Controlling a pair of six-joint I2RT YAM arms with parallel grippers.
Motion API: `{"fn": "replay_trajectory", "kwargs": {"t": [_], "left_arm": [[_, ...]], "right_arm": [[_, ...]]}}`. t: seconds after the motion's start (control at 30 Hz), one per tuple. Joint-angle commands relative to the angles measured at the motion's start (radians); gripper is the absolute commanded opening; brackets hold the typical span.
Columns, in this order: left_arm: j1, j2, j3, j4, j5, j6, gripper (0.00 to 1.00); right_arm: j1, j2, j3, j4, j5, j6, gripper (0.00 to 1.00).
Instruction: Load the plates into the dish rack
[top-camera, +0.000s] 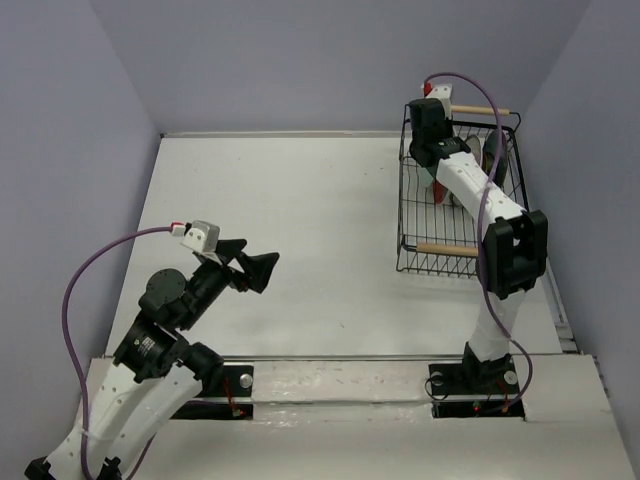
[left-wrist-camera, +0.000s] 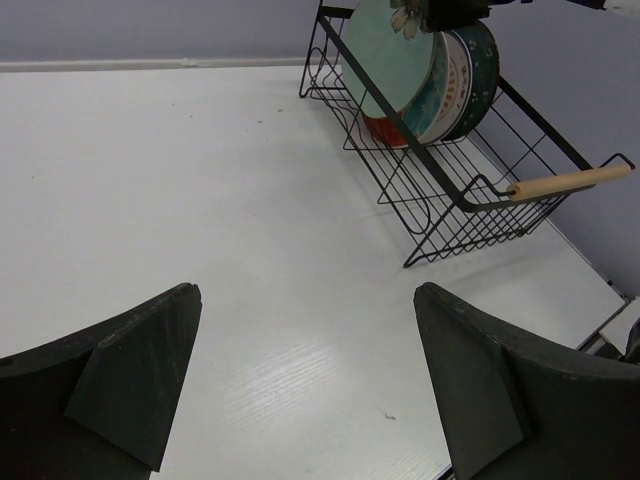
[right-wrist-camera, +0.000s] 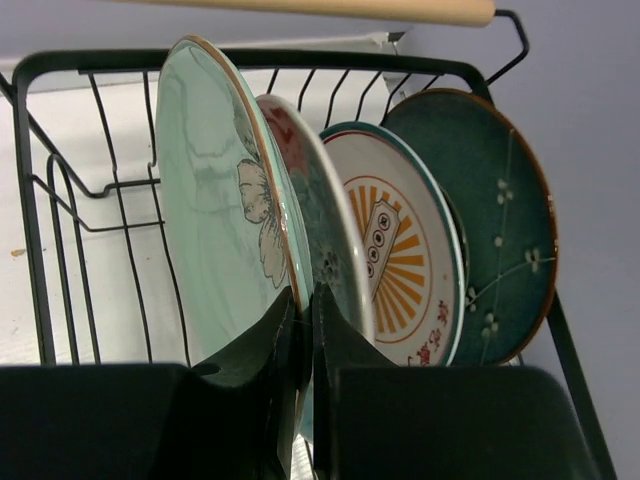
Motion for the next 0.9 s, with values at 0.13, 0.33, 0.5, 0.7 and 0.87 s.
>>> {"fn": "replay_trajectory", "kwargs": {"t": [0.13,0.33,0.5,0.7,0.87], "left_arm": [[-0.021,0.013,-0.002,0.043,0.006,0.017,0.99],[-0.033,0.022,0.000,0.042,-0.005,0.019,0.99],[-0.036,0.025,0.000,0.040,-0.005,0.017,0.99],[-0.036,0.026,0.000,0.042,-0.008,0.016,0.99],[-0.036,0.028,0.000,0.042,-0.008,0.017,0.99]], "right_arm": [[-0.014,0.003,0.020,0.097,0.029,0.063,0.07],[-0.014,0.016,0.001,0.095,0.046,0.083,0.07],[-0.014,0.050,0.027,0.095,0.046,0.065,0.07],[-0.014,0.105,0.078,0.097,0.052,-0.007,0.07],[-0.014,0.118,0.078,0.097,0.037,-0.010,0.08]]}}
